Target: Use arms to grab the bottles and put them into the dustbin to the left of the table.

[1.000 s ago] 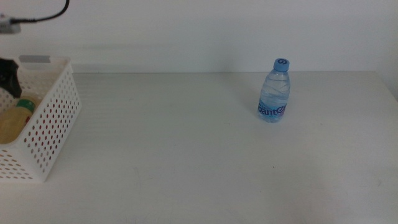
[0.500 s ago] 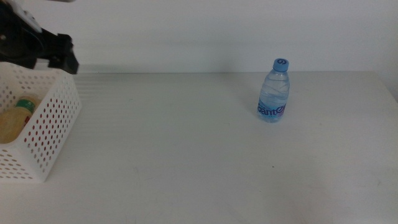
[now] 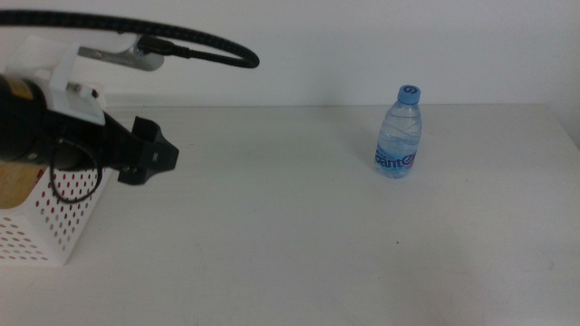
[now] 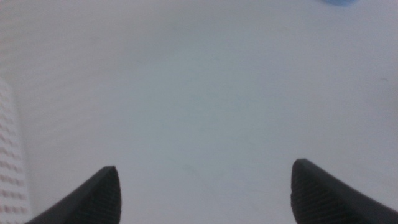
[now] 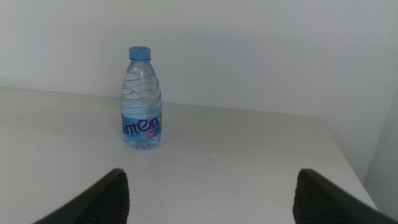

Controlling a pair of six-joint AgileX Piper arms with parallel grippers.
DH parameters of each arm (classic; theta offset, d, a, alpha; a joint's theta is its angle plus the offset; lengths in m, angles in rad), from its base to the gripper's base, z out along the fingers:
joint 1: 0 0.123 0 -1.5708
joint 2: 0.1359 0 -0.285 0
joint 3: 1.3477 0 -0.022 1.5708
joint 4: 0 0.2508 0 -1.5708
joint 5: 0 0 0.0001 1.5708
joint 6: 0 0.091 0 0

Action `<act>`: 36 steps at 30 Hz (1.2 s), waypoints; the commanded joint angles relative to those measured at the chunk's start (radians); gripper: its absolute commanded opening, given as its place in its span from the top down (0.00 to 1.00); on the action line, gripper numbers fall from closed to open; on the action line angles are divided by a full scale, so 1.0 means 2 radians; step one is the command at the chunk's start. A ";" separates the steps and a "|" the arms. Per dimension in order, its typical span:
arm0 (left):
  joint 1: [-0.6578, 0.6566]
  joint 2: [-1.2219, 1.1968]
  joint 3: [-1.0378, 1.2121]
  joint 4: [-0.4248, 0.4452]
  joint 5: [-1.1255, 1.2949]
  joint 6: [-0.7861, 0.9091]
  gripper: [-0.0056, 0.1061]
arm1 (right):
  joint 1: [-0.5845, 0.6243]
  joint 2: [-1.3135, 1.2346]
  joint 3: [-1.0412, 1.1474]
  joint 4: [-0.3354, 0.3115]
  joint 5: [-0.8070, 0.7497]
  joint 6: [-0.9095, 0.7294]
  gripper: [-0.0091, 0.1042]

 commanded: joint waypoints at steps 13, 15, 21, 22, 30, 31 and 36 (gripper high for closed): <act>-0.008 -0.058 0.007 -0.018 -0.012 -0.034 0.14 | -0.002 -0.014 -0.004 -0.007 -0.039 -0.004 0.29; -0.008 -0.083 0.027 -0.009 -0.020 -0.053 0.14 | -0.002 -0.014 -0.004 -0.007 -0.039 -0.004 0.29; -0.048 -0.145 0.090 0.029 -0.059 -0.083 0.14 | -0.002 -0.014 -0.004 -0.007 -0.039 -0.004 0.29; -0.057 -0.154 0.098 0.032 -0.064 -0.089 0.14 | -0.002 -0.014 -0.004 -0.007 -0.039 -0.004 0.29; -0.088 -0.193 0.131 0.043 -0.099 -0.121 0.14 | -0.002 -0.014 -0.004 -0.007 -0.039 -0.004 0.29; -0.088 -0.195 0.133 0.043 -0.100 -0.121 0.14 | -0.002 -0.014 -0.004 -0.007 -0.039 -0.004 0.29; -0.088 -0.198 0.133 0.048 -0.100 -0.121 0.14 | -0.002 -0.014 -0.004 -0.007 -0.039 -0.004 0.29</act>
